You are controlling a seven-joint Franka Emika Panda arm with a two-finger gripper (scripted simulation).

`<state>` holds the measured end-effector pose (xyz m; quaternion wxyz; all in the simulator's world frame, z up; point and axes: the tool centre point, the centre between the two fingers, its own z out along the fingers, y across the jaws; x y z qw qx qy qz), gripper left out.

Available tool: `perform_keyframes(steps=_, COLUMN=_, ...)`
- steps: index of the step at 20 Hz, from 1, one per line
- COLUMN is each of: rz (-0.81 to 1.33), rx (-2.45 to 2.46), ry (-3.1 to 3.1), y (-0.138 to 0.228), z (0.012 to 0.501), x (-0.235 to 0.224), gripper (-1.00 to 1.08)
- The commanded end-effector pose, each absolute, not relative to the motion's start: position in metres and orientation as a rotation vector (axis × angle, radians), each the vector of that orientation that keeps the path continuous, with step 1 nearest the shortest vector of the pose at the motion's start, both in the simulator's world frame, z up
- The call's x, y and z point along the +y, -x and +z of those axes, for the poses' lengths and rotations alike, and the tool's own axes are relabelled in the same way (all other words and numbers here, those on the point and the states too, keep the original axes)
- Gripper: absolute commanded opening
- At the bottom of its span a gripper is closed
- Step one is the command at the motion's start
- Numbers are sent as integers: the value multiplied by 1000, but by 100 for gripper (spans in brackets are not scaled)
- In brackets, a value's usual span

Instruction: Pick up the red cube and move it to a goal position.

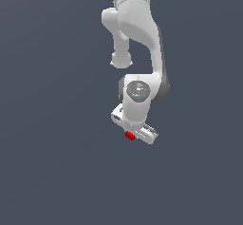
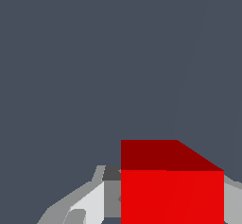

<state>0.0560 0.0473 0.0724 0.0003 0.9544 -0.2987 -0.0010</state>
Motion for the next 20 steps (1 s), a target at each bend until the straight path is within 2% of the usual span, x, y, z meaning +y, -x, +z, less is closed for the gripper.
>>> perform_keyframes(steps=1, rz=-1, rx=-938, ry=-2998, y=-50, z=92, x=46, gripper=-100)
perform_keyframes(steps=20, rz=-1, rx=-940, ry=-2999, y=17, z=293, x=35, gripper=-100)
